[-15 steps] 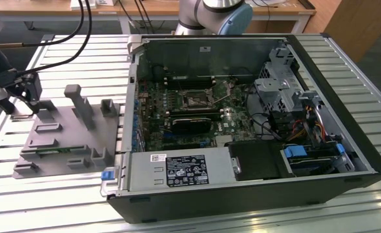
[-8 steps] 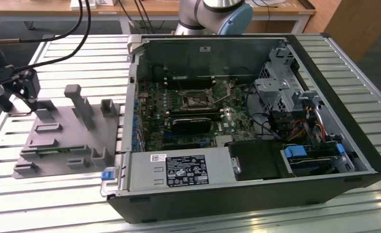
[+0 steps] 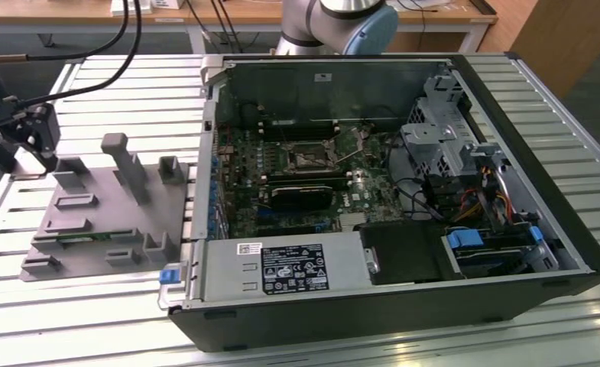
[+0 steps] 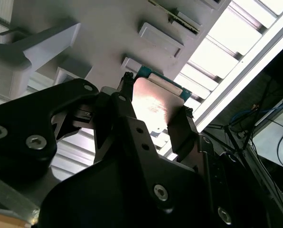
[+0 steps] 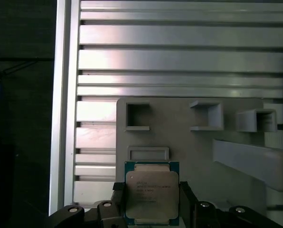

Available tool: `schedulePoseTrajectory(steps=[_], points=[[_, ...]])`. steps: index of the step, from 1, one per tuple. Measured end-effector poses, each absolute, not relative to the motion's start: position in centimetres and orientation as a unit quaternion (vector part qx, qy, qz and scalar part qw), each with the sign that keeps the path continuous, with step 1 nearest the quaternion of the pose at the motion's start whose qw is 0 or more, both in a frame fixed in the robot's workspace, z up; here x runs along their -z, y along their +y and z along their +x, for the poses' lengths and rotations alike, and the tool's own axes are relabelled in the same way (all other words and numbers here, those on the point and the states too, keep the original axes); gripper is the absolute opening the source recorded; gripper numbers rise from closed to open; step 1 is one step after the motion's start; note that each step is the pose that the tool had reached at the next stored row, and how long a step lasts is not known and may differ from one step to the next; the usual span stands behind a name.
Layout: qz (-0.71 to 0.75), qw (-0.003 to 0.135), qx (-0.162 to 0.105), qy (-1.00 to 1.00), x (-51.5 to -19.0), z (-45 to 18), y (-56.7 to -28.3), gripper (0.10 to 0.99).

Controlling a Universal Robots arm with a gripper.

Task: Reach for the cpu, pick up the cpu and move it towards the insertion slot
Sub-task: 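Pick up the cpu and move it towards the insertion slot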

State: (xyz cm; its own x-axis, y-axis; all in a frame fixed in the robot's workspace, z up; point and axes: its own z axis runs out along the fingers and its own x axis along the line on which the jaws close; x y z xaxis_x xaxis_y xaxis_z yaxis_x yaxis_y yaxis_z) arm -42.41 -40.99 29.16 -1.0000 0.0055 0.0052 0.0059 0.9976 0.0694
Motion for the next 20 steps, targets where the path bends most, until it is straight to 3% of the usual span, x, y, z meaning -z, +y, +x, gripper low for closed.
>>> schedulePoseTrajectory(steps=[20], points=[[-0.003, 0.003, 0.035, -0.999, -31.3, -42.4, -41.0, 0.541]])
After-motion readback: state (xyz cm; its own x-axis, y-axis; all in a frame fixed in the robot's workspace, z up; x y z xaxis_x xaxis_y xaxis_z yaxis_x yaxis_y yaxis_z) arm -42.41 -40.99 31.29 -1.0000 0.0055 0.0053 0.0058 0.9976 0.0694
